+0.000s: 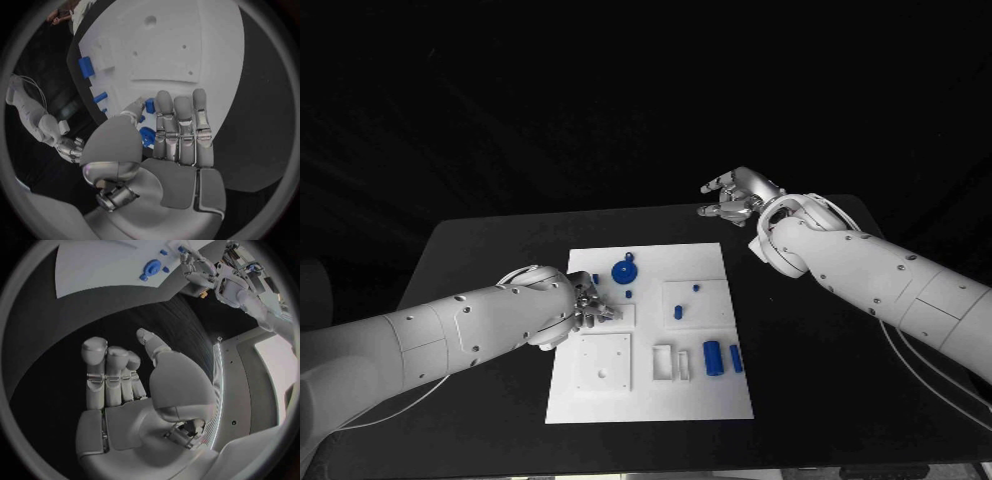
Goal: Assemble the parts on the task board
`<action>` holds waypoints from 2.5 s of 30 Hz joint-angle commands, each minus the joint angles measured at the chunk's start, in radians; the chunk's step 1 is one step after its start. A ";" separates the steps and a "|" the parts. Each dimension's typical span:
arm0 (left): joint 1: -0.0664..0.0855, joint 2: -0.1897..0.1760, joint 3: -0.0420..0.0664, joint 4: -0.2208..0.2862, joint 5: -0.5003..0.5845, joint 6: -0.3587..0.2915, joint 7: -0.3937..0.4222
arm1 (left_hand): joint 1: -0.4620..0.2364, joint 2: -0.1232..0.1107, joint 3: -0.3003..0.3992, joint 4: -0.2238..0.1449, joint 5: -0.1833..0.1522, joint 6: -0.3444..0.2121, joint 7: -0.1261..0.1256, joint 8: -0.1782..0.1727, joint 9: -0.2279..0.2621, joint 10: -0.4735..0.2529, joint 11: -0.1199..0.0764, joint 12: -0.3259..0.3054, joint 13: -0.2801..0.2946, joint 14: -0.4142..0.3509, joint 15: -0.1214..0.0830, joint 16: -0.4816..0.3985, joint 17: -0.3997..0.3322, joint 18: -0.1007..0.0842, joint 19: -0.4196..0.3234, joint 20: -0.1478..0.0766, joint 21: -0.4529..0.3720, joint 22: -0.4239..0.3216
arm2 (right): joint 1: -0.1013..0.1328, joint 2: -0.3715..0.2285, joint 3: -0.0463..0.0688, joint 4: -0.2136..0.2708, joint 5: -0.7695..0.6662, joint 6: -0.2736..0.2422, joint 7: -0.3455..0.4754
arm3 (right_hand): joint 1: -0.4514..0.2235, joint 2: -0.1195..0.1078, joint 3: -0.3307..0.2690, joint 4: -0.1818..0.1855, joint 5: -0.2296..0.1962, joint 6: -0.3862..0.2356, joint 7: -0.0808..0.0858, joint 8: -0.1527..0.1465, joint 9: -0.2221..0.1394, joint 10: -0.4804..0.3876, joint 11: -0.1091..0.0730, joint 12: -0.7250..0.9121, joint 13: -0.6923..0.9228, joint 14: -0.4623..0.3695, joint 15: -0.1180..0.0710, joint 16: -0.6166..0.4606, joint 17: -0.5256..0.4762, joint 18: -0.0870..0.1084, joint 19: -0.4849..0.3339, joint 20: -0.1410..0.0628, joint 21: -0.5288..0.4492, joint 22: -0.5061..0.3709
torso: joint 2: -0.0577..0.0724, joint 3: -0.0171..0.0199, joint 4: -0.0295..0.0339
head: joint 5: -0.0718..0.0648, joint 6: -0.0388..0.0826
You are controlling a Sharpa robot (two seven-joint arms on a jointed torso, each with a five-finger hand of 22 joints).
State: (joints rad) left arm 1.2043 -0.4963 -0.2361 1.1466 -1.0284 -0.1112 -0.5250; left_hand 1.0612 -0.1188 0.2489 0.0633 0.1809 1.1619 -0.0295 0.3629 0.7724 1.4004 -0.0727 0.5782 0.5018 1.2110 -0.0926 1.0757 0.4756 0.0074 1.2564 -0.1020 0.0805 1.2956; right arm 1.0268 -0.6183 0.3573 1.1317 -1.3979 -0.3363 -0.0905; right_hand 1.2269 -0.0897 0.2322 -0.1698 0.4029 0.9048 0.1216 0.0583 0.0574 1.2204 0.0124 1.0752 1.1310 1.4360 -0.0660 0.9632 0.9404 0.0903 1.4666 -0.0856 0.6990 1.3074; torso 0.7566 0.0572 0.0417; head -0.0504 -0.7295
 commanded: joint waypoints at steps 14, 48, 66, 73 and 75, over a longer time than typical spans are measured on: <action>0.003 -0.047 0.032 0.045 0.012 0.001 -0.008 | 0.021 -0.029 -0.197 0.144 0.030 -0.008 0.011 0.009 -0.001 -0.011 0.013 0.006 -0.004 -0.011 0.010 -0.008 -0.005 -0.007 -0.003 0.010 -0.008 -0.003 | -0.004 -0.003 0.000 -0.010 0.013 -0.017 0.007 | -0.009 0.002 0.005 0.001 0.004 -0.009 0.004 -0.001 0.001 -0.002 -0.004 -0.007 -0.003 0.003 0.000 -0.007 -0.002 0.018 0.055 0.001 -0.003 0.068 | 0.000 0.0001 0.0003 | 0.005 0.010; 0.103 0.039 0.110 -0.266 0.169 0.198 0.033 | 0.025 0.068 -0.242 0.020 0.182 -0.105 0.051 -0.040 -0.129 -0.121 0.038 0.054 0.003 -0.095 0.035 0.031 -0.044 -0.007 -0.054 0.031 -0.009 -0.030 | -0.006 0.005 0.000 -0.010 0.024 -0.024 0.007 | -0.009 0.004 0.009 0.002 0.005 -0.007 0.003 -0.001 0.001 0.000 -0.004 -0.005 -0.002 0.004 -0.001 -0.007 -0.001 0.019 0.055 0.001 -0.003 0.067 | 0.012 0.0047 -0.0108 | 0.028 0.036; 0.084 0.118 0.104 -0.406 0.129 0.250 0.074 | 0.016 0.105 -0.244 0.046 0.279 -0.246 0.044 0.189 -0.002 -0.188 0.036 0.177 0.020 -0.133 0.034 0.125 -0.072 -0.007 -0.057 0.030 -0.006 0.027 | -0.006 -0.003 0.001 0.016 0.024 -0.025 0.002 | -0.009 0.004 0.009 0.002 0.005 -0.007 0.003 -0.001 0.001 0.000 -0.004 -0.005 -0.002 0.004 -0.001 -0.007 -0.001 0.019 0.055 0.001 -0.003 0.067 | 0.035 0.0098 -0.0252 | 0.029 0.049; 0.079 0.129 0.099 -0.425 0.119 0.251 0.080 | 0.013 0.095 -0.243 0.065 0.269 -0.255 0.047 0.199 -0.014 -0.194 0.039 0.185 0.015 -0.137 0.035 0.129 -0.081 -0.007 -0.058 0.031 -0.007 0.027 | -0.006 -0.003 0.001 0.021 0.024 -0.027 0.002 | -0.009 0.004 0.009 0.002 0.005 -0.007 0.003 -0.001 0.001 0.000 -0.004 -0.005 -0.002 0.004 -0.001 -0.007 -0.001 0.019 0.055 0.001 -0.003 0.067 | 0.037 0.0103 -0.0251 | 0.026 0.049; 0.078 0.131 0.098 -0.428 0.115 0.252 0.081 | 0.011 0.094 -0.243 0.068 0.265 -0.255 0.047 0.198 -0.016 -0.195 0.039 0.185 0.014 -0.137 0.036 0.130 -0.081 -0.007 -0.058 0.031 -0.007 0.027 | -0.006 -0.002 0.001 0.021 0.024 -0.028 0.002 | -0.009 0.004 0.009 0.002 0.005 -0.007 0.003 -0.001 0.001 0.000 -0.004 -0.005 -0.002 0.004 -0.001 -0.007 -0.001 0.019 0.055 0.001 -0.003 0.067 | 0.037 0.0097 -0.0247 | 0.024 0.048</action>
State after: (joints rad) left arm 1.2826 -0.3689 -0.1377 0.7199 -0.8980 0.1207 -0.4634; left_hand 1.0748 -0.0221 0.0057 0.1246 0.4512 0.9143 0.0158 0.5575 0.7571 1.2130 -0.0355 0.7563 0.5167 1.0805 -0.0586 1.2006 0.3954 0.0077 1.2022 -0.0664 0.0741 1.3080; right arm 1.0213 -0.6211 0.3574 1.1503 -1.3770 -0.3613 -0.0917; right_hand 1.2270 -0.0896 0.2363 -0.1657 0.4028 0.9013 0.1251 0.0582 0.0572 1.2204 0.0125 1.0752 1.1291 1.4361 -0.0660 0.9600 0.9394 0.0923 1.4666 -0.0856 0.6990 1.3077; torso 0.7926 0.0671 0.0165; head -0.0243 -0.6802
